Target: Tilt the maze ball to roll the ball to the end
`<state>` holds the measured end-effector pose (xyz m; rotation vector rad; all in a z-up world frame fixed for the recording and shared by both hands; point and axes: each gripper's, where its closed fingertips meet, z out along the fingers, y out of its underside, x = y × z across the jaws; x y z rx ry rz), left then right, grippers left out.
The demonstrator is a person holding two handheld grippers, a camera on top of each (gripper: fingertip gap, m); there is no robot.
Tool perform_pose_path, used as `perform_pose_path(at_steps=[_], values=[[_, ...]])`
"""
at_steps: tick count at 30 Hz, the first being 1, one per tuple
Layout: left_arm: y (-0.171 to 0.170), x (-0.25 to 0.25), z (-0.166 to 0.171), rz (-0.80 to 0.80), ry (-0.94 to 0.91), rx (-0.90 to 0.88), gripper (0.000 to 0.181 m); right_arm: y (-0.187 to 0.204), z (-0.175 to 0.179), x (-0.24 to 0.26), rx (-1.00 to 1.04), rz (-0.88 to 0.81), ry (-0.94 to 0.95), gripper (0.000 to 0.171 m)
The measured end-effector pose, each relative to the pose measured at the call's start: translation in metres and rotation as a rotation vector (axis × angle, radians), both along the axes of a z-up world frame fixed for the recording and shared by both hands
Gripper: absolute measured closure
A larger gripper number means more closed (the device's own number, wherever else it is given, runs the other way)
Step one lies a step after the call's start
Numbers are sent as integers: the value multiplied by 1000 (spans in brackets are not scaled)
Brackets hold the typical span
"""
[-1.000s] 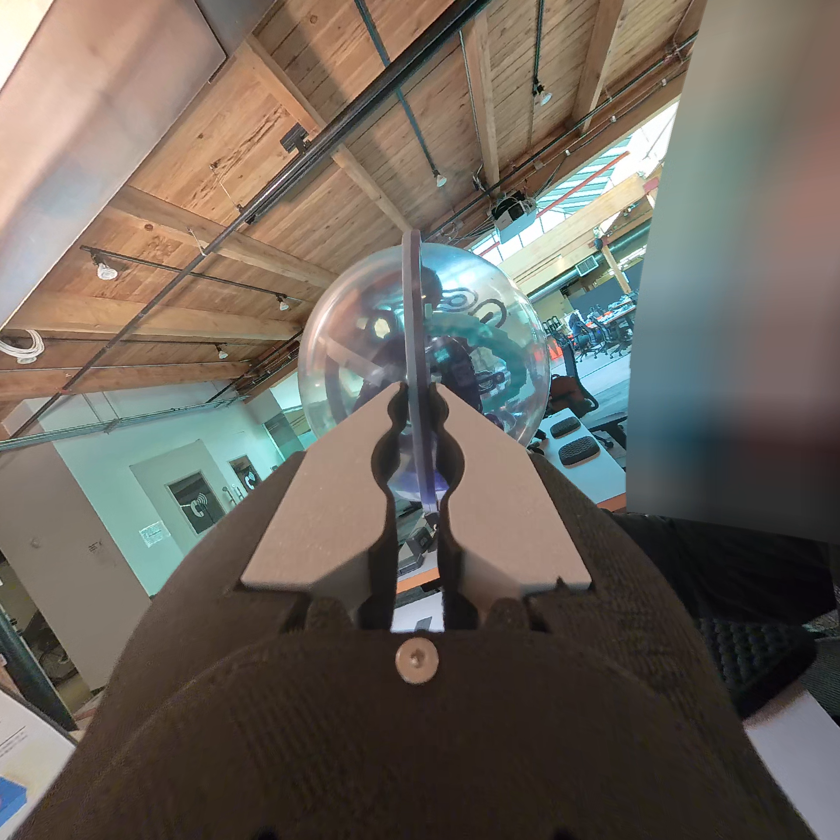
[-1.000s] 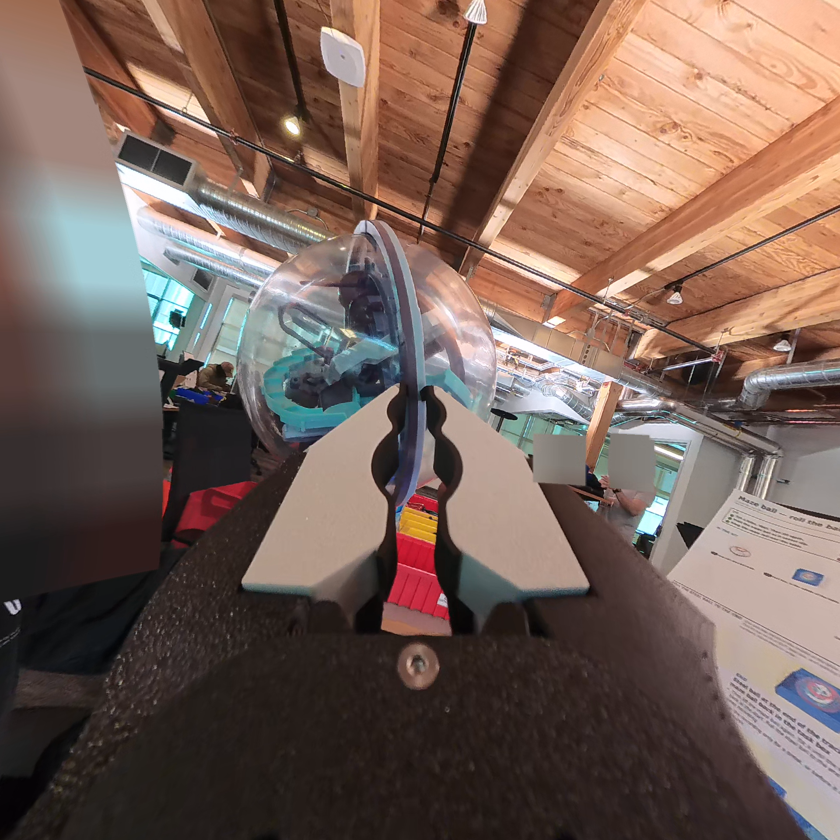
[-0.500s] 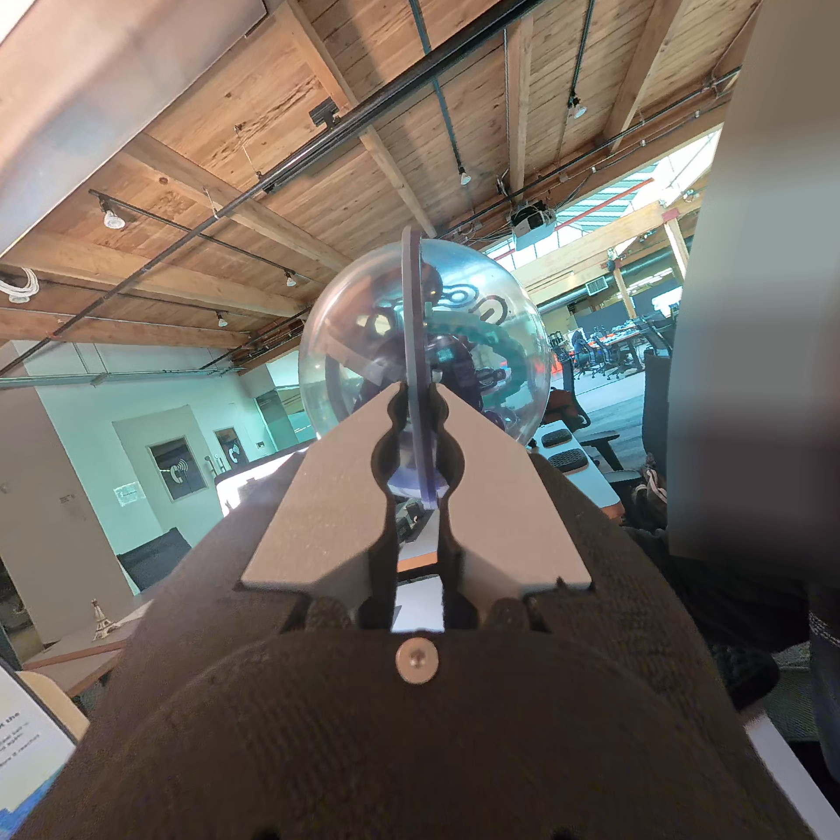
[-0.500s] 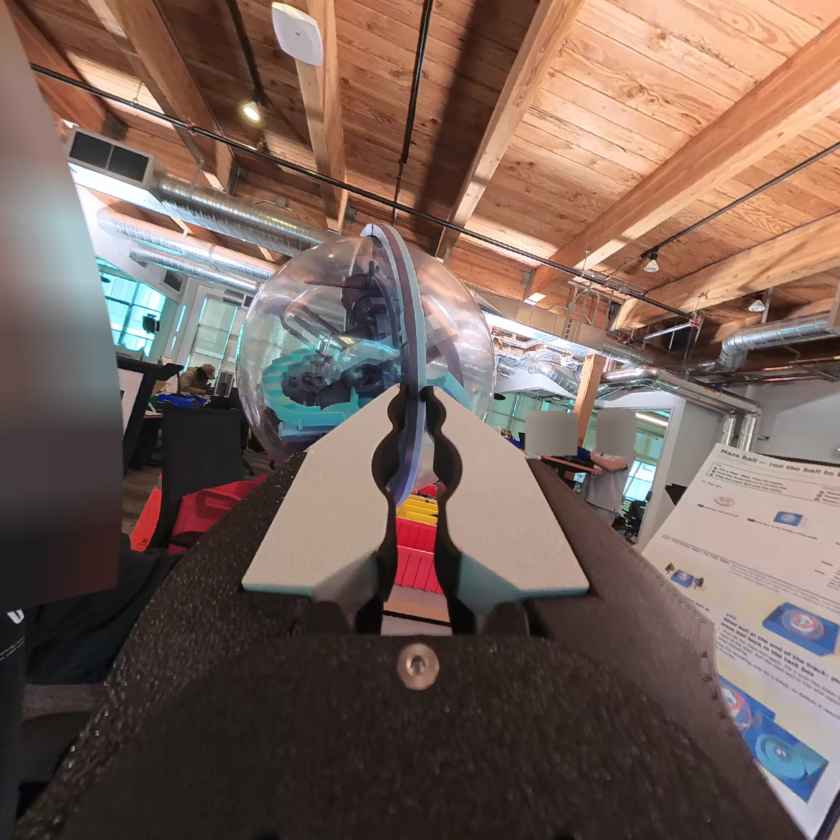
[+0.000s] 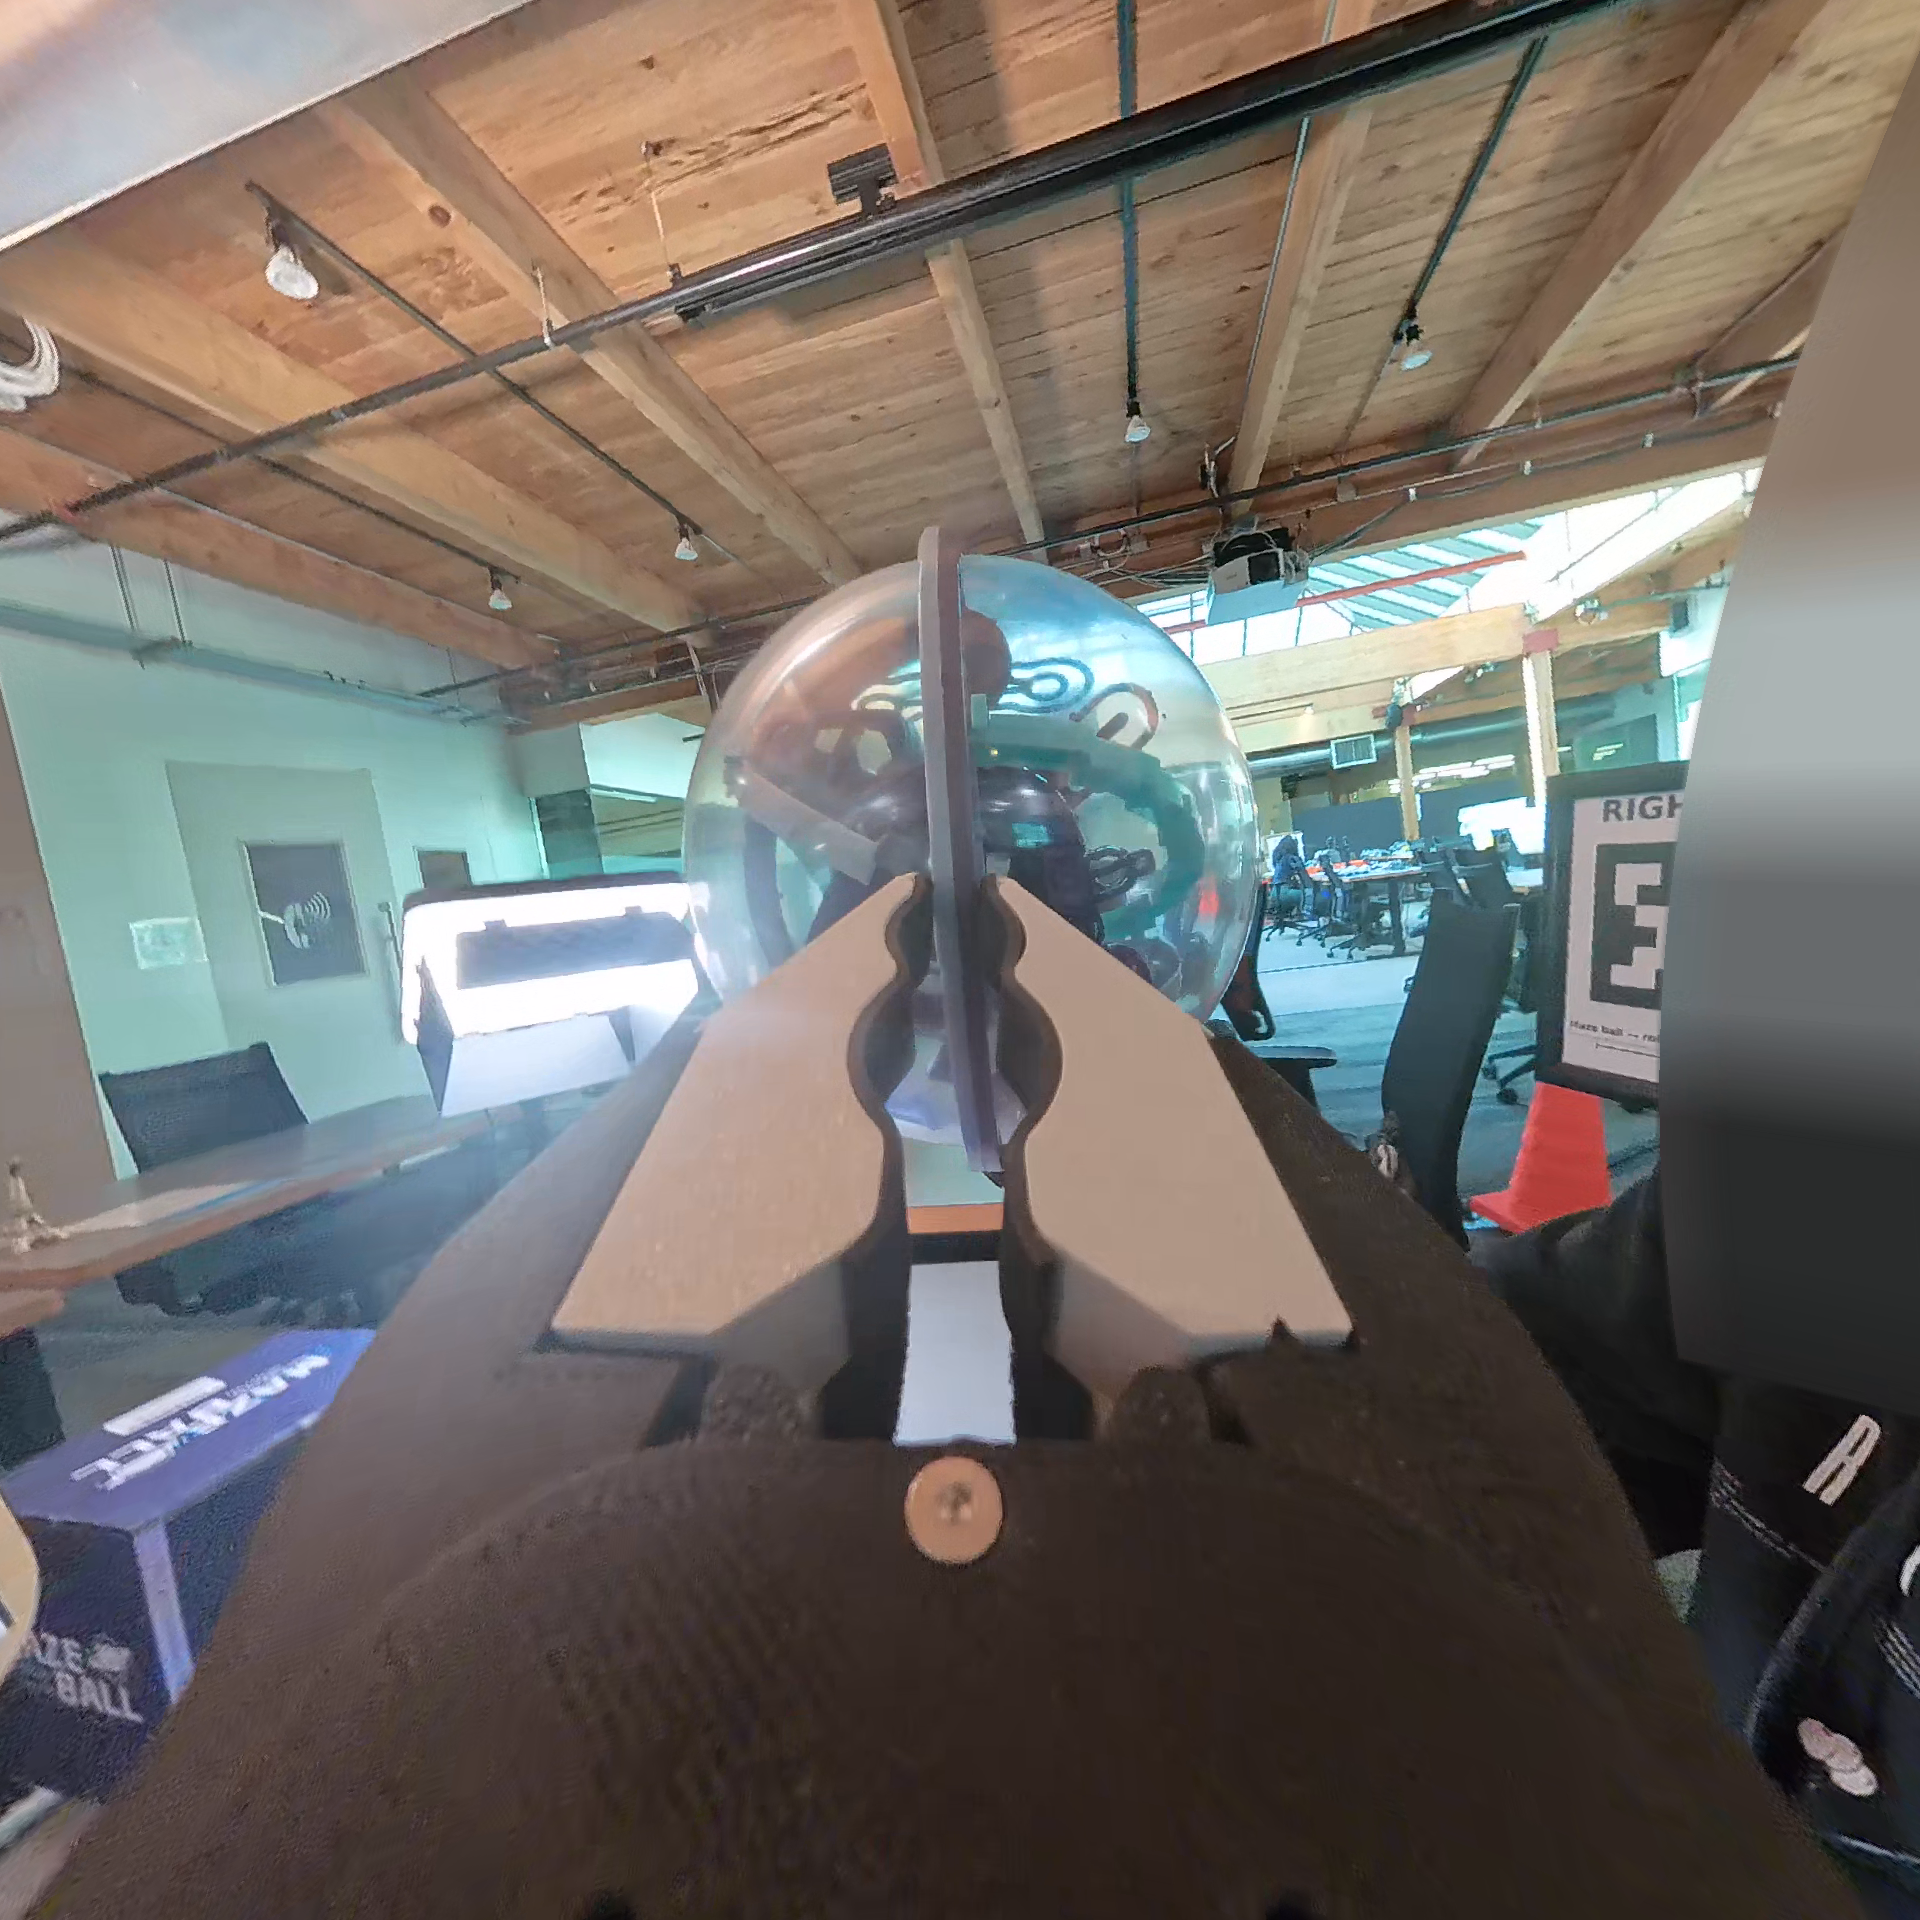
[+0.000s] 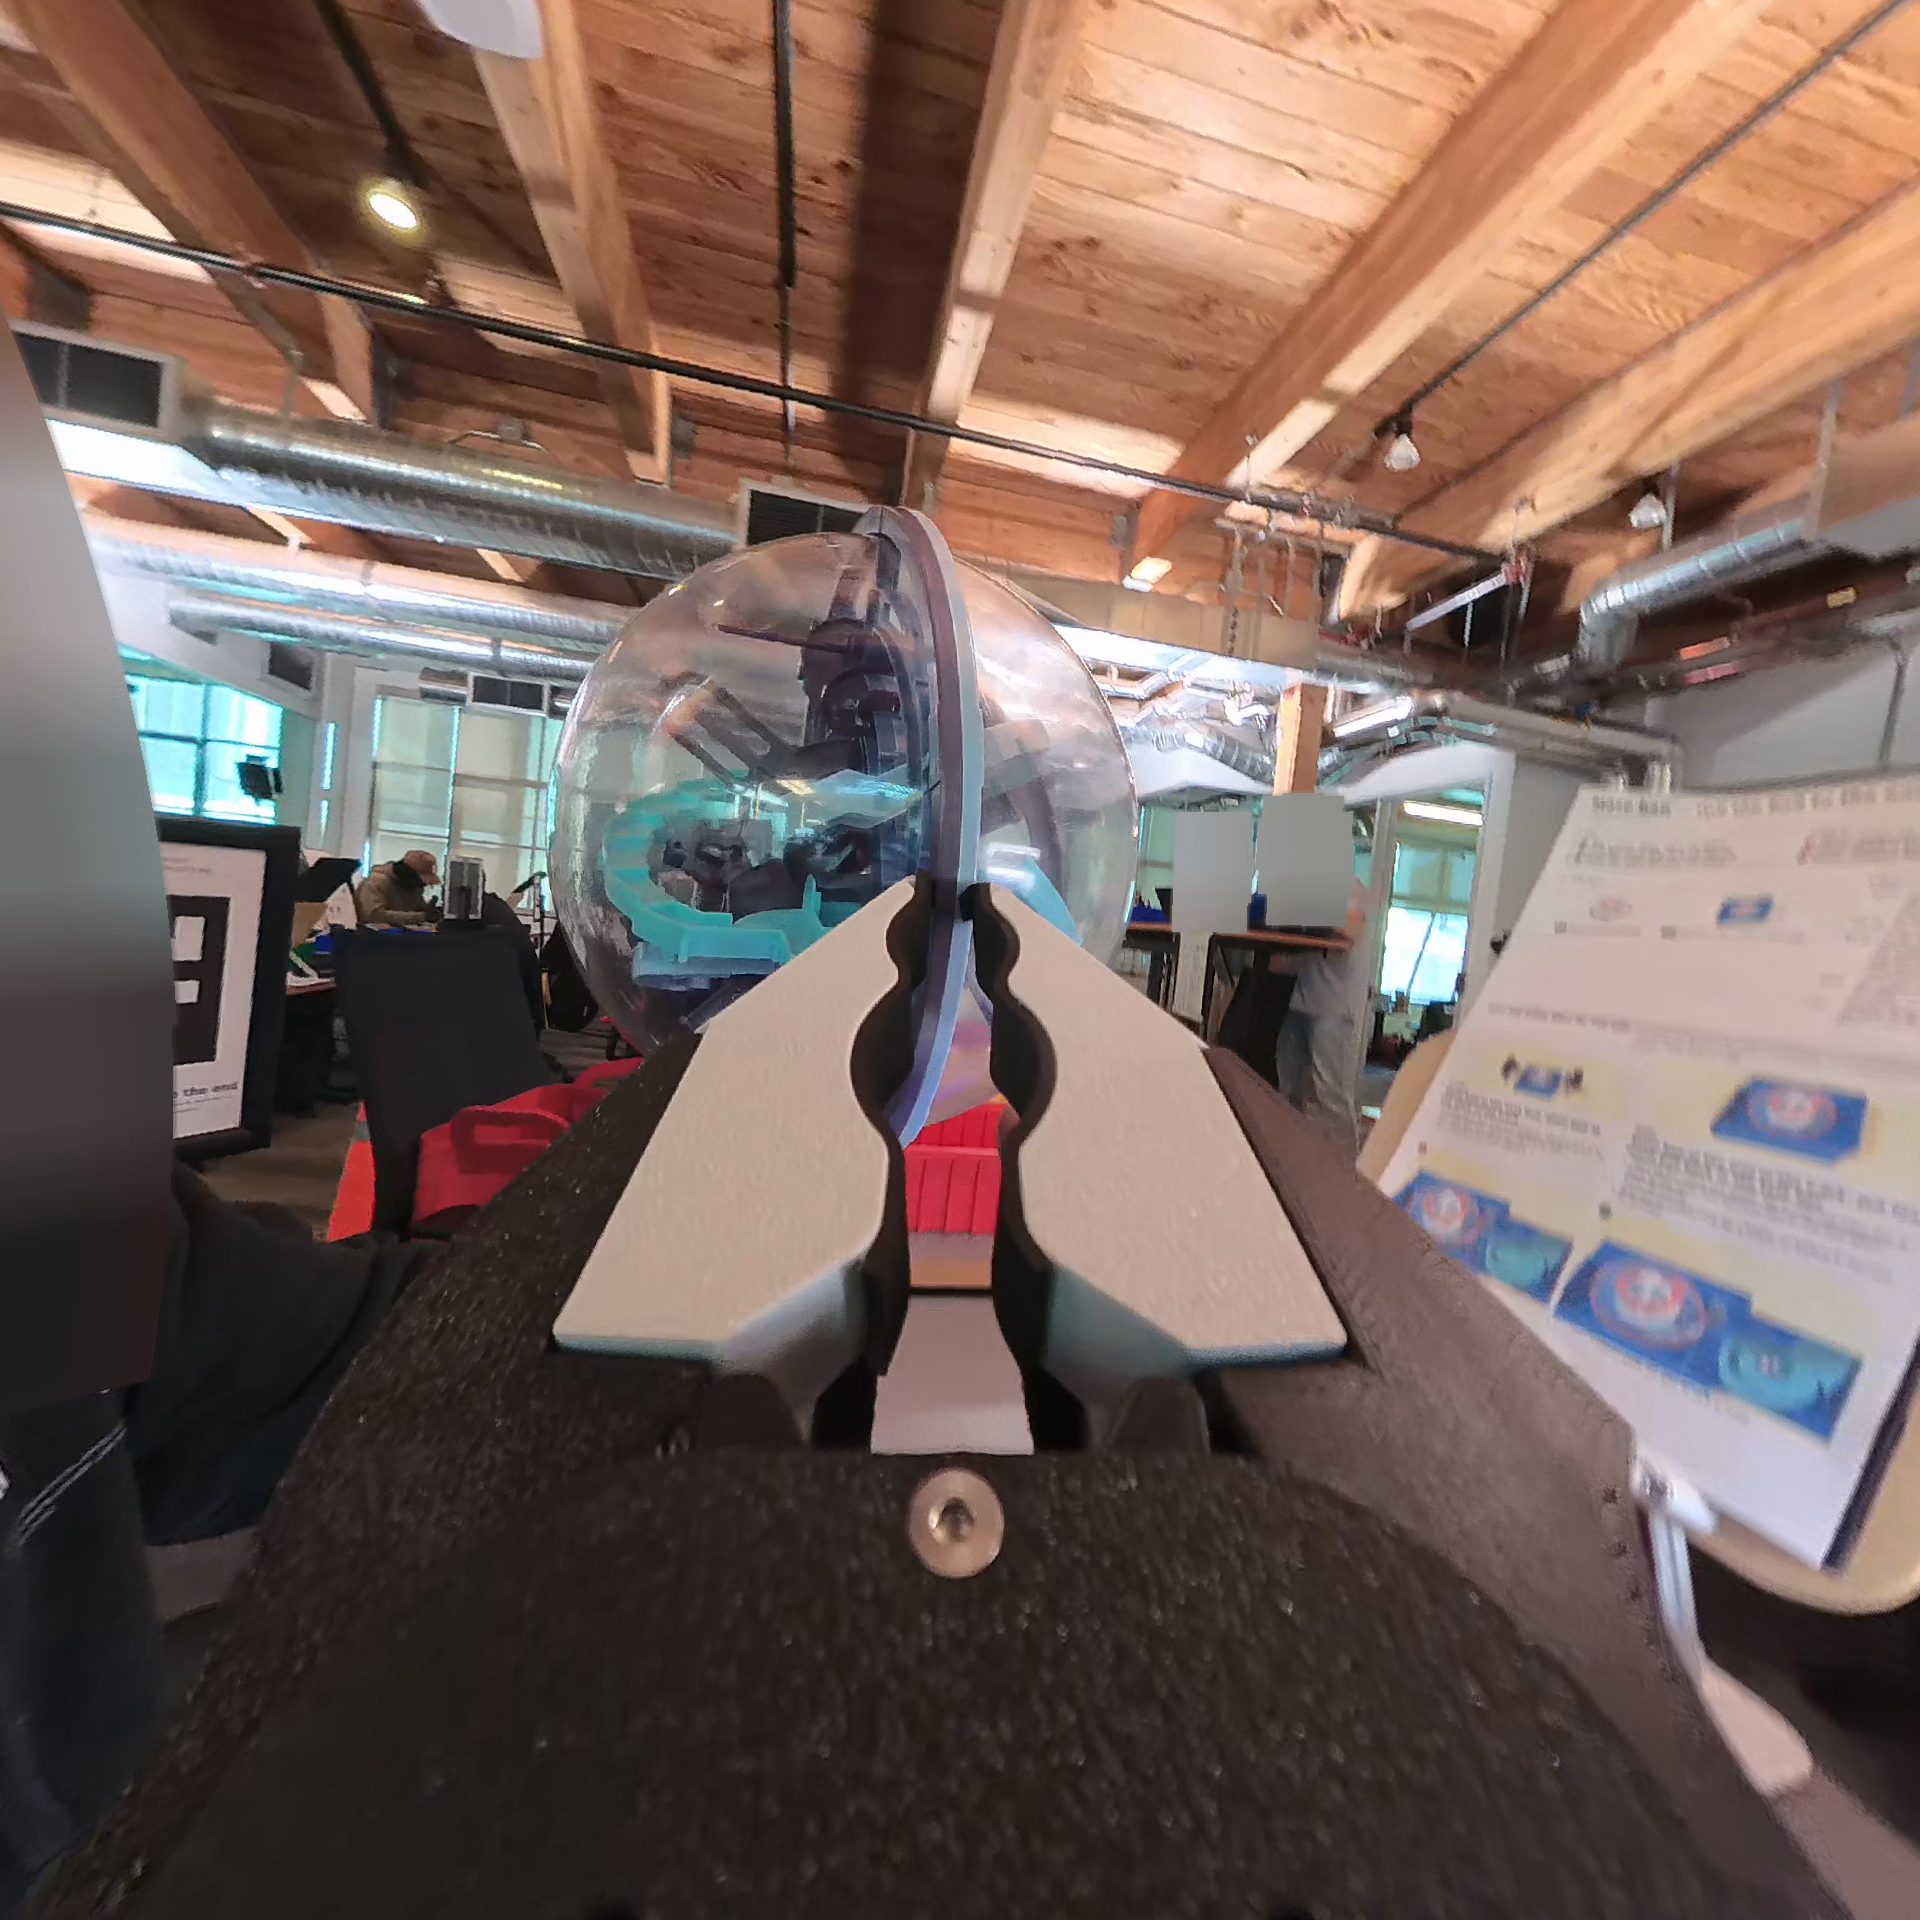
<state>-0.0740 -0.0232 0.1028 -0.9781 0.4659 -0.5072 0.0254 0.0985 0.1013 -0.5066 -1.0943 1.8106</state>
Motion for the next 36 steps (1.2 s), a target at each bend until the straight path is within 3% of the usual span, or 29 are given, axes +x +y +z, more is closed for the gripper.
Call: perform_pose_path(at_steps=[15, 19, 28, 36], values=[[29, -19, -86, -48, -299, -273, 174, 23, -77, -14, -151, -51, -261, 166], [36, -22, -132, -53, -390, -442, 174, 28, -119, -16, -271, -29, -391, 166], [34, -23, -240, -35, -573, -811, 174, 17, -254, -12, -540, 4, -770, 166], [27, -10, -305, -60, -652, -1049, 174, 9, -316, 2, -614, -25, -1001, 166]])
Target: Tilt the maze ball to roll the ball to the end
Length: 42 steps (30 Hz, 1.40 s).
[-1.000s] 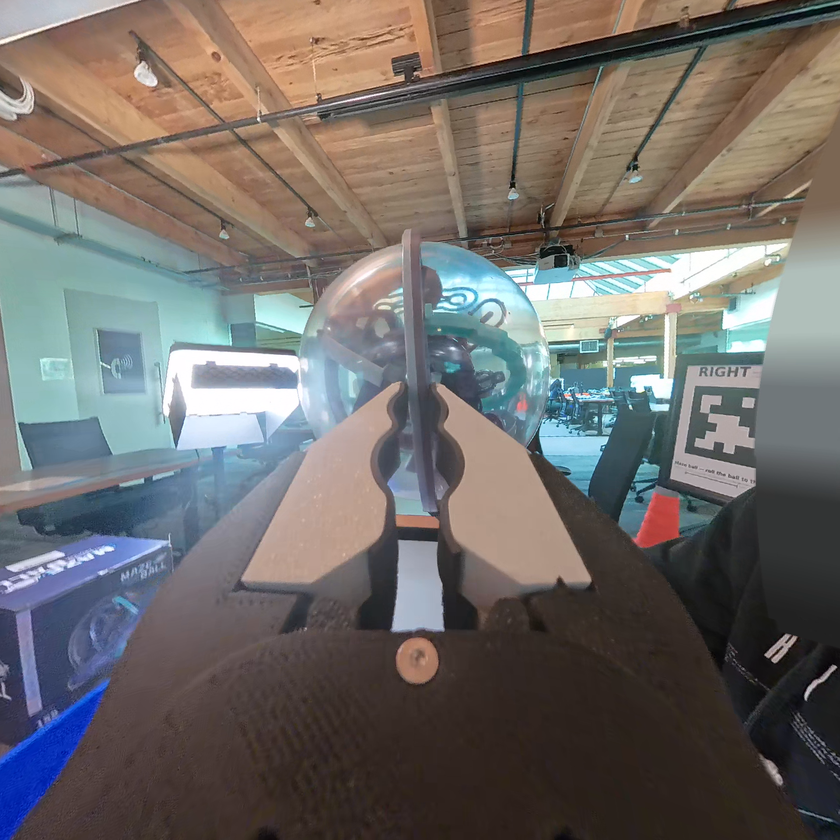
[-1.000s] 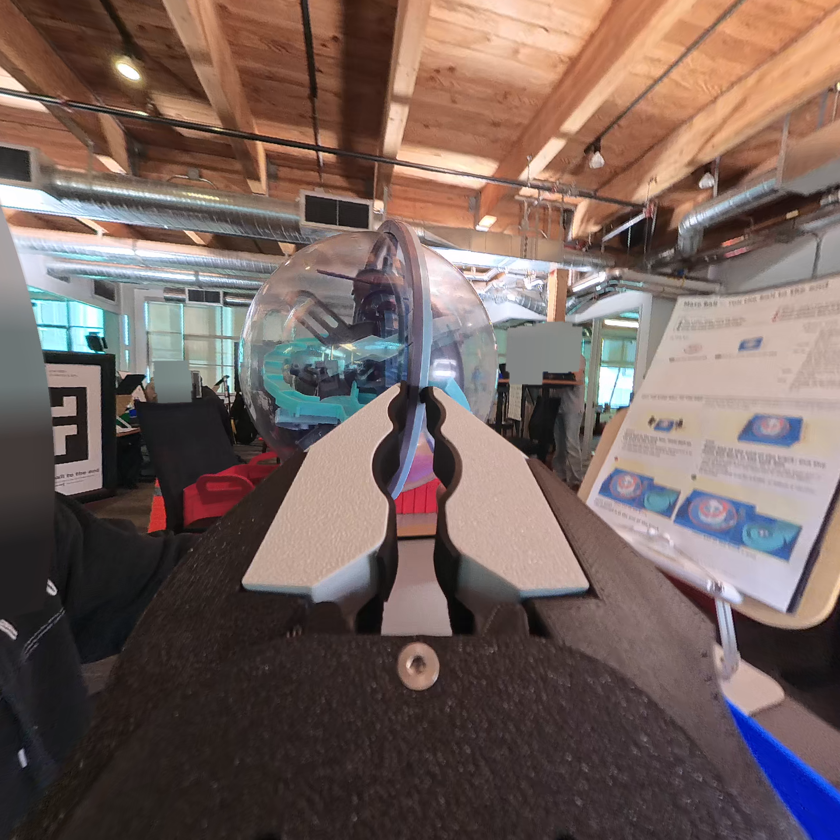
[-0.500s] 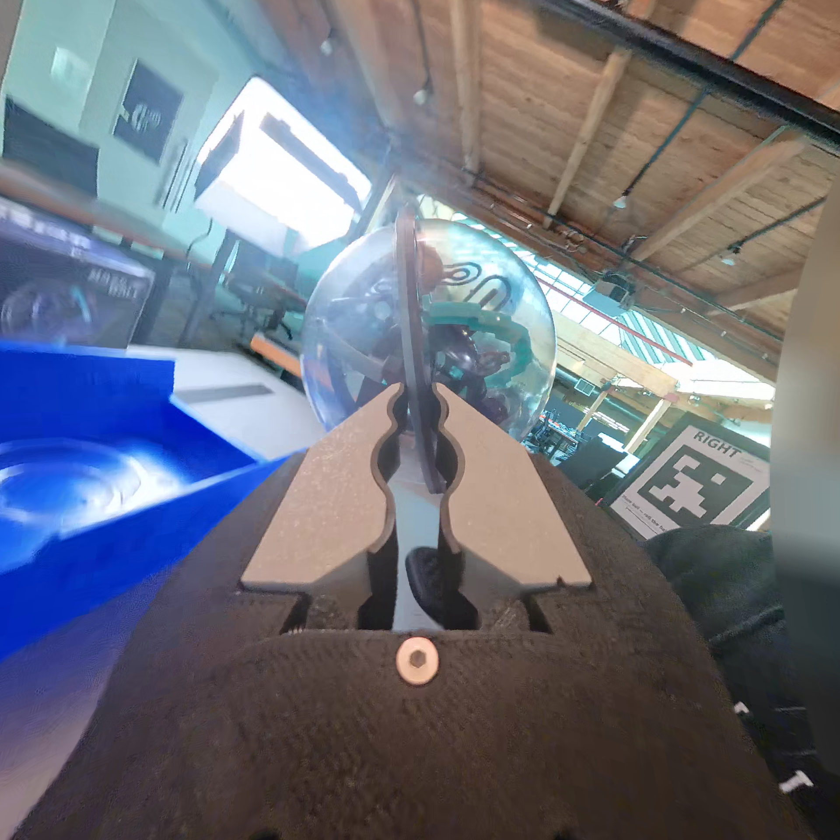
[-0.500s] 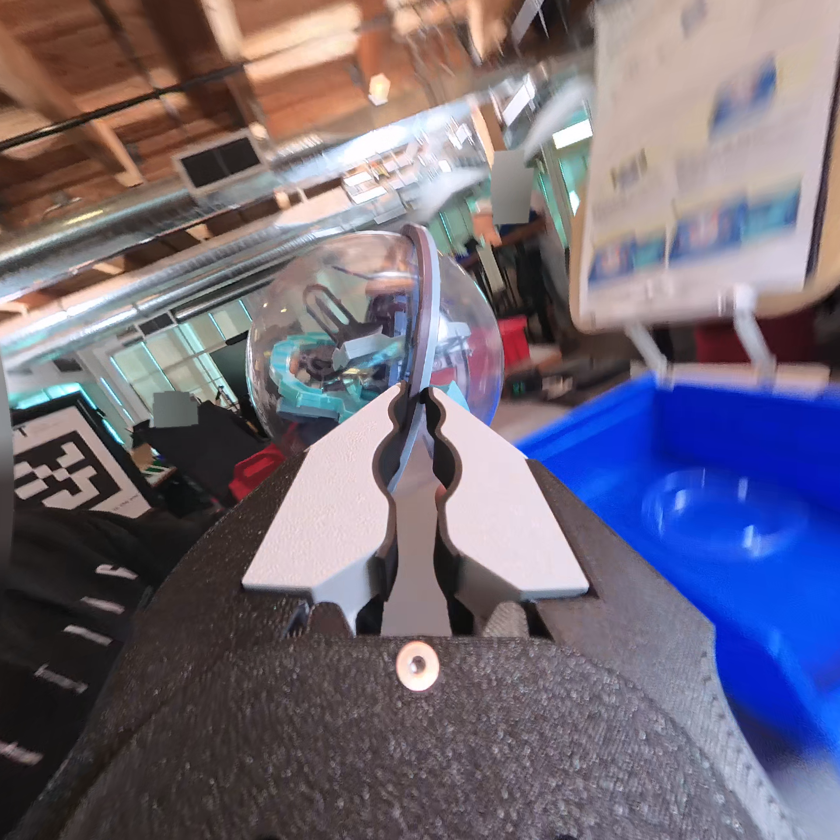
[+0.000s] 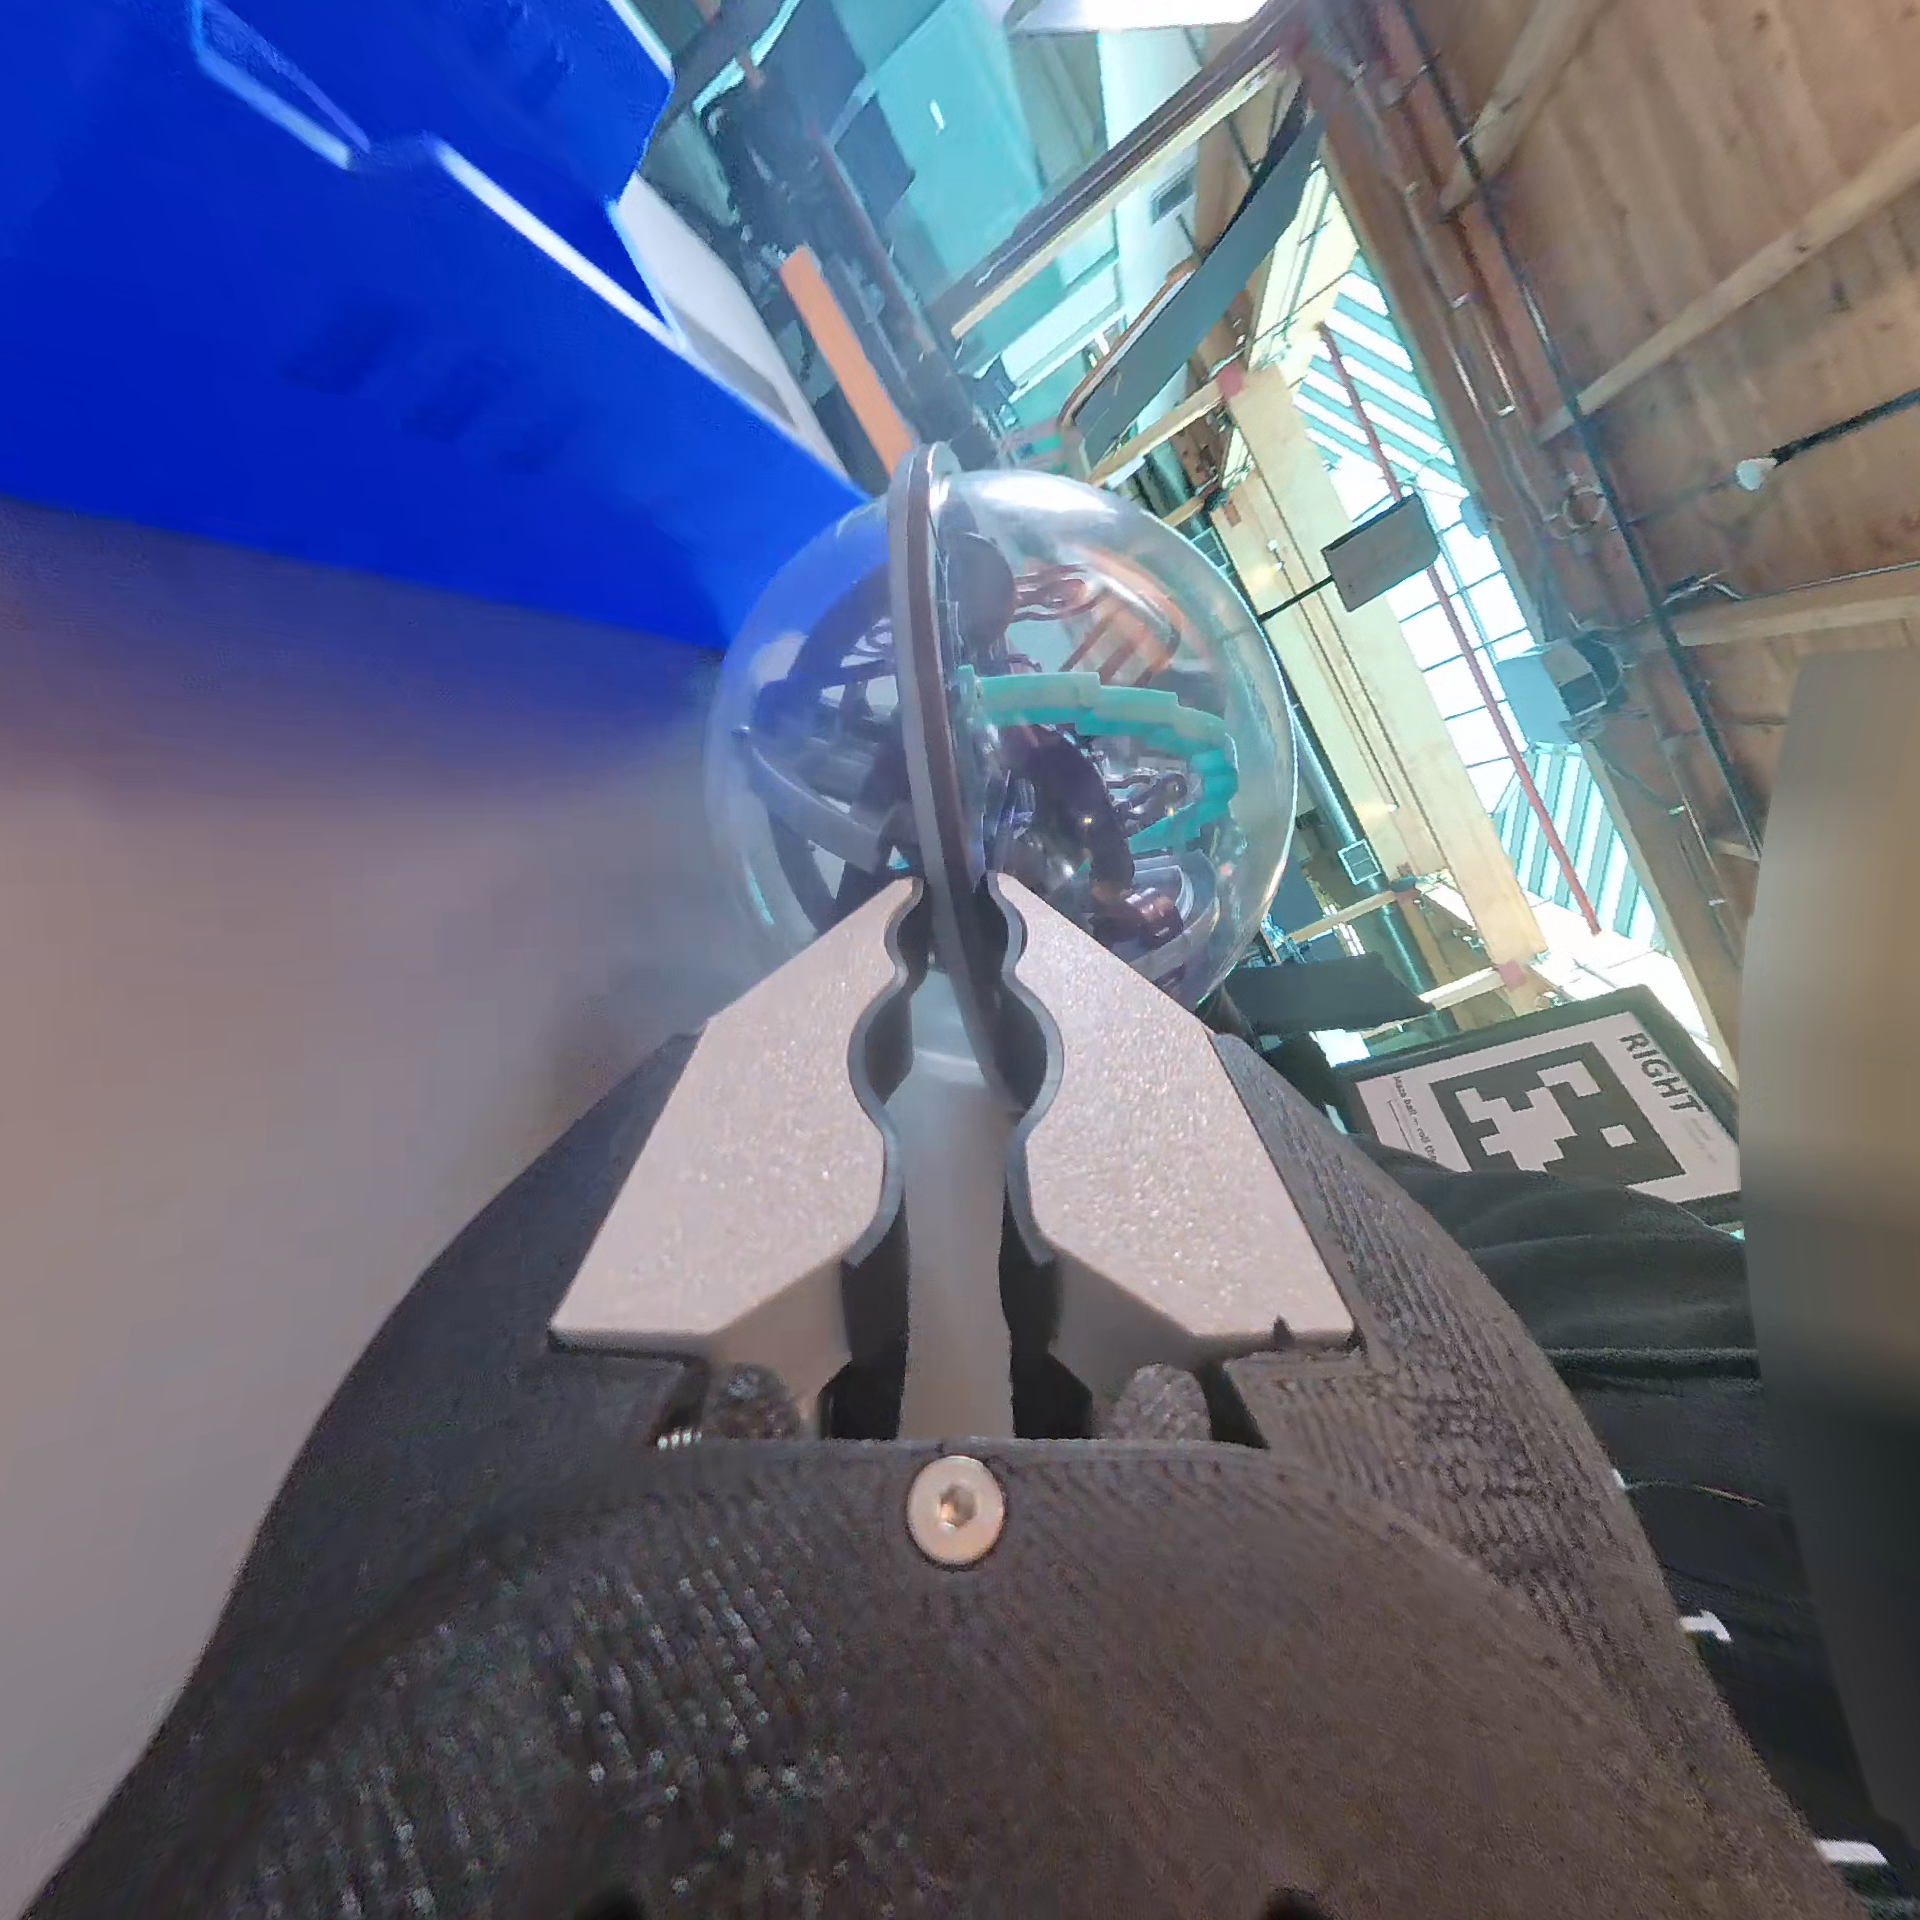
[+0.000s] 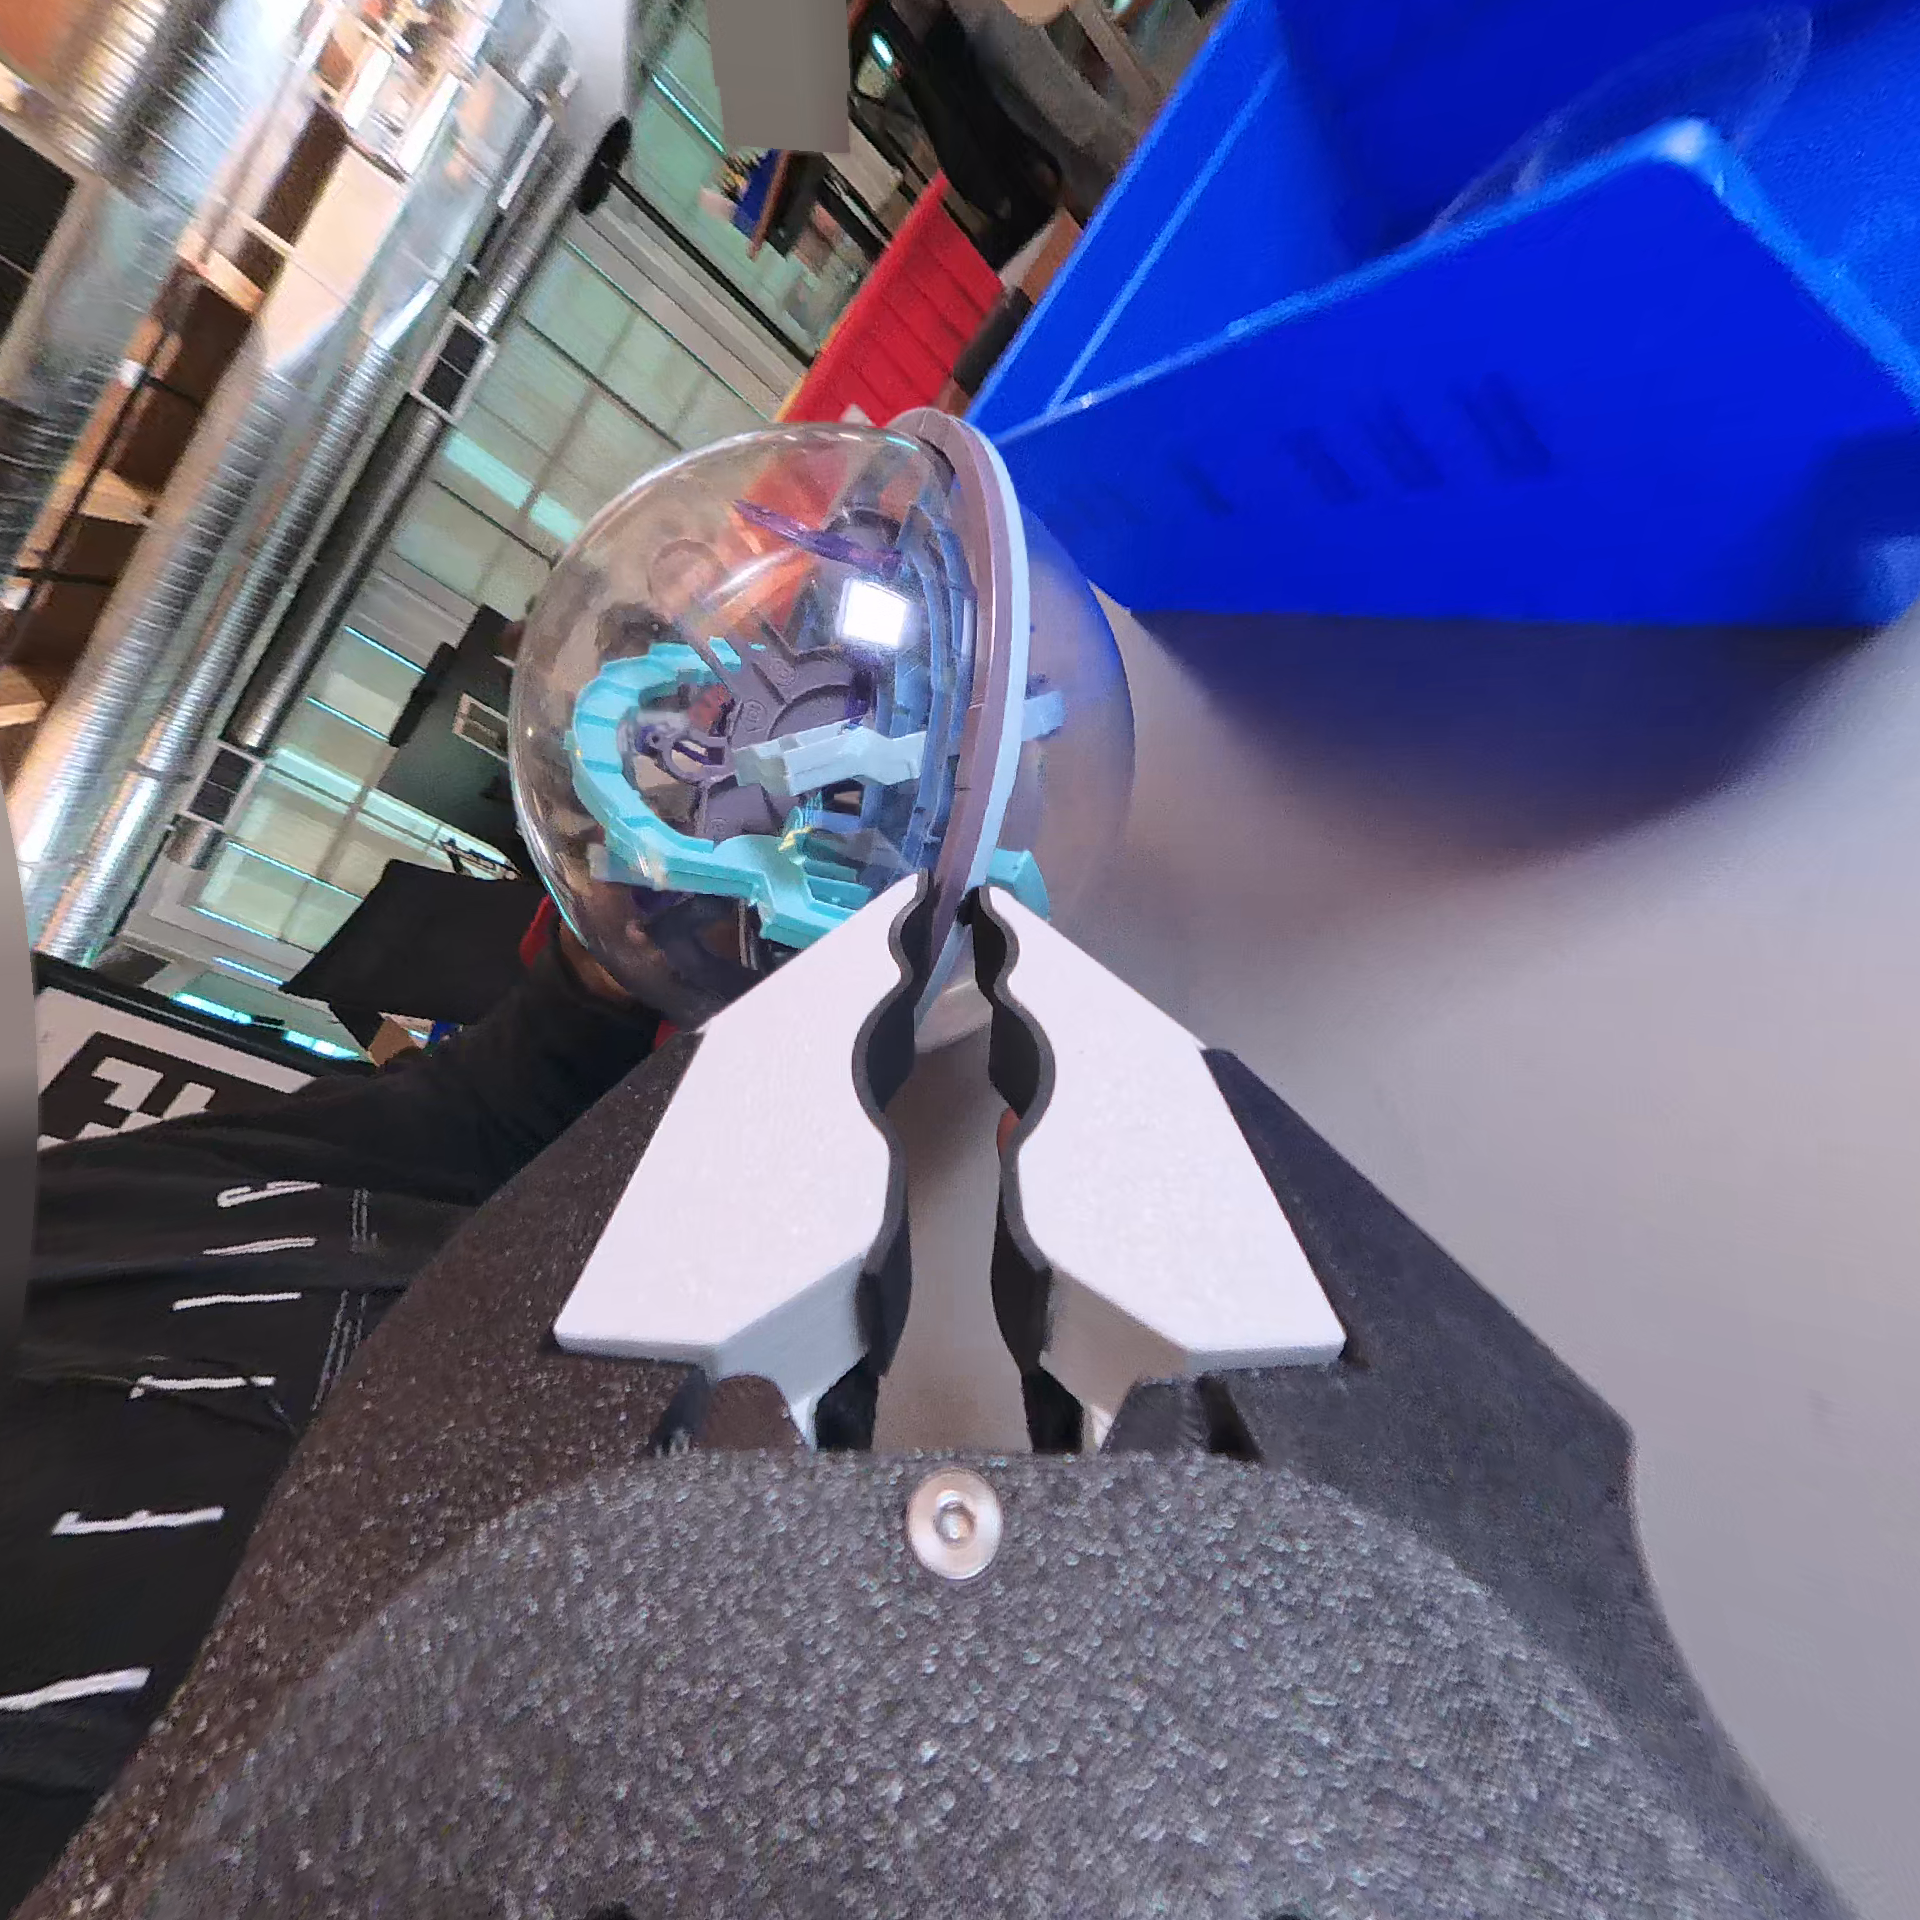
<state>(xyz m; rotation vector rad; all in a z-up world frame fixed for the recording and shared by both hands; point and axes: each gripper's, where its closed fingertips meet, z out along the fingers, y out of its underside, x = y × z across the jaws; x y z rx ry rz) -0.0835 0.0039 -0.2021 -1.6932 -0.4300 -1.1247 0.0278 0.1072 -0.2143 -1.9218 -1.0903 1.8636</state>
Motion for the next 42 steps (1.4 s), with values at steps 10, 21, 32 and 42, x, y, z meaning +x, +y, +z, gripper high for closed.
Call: perform_pose_path(at_steps=[10, 21, 32, 42], values=[[-6, 6, -29, -45, -76, -102, 174, -5, -24, 6, -46, 28, -72, 167], [-1, 5, -26, -42, -113, -105, 174, -15, 17, -3, 849, 119, 152, 79], [2, 3, -27, -39, -4, -92, 171, -32, 6, -33, 1113, 334, 129, 54], [29, 13, 12, -222, 967, 262, 57, -26, 10, -41, 1041, 386, 115, 59]])
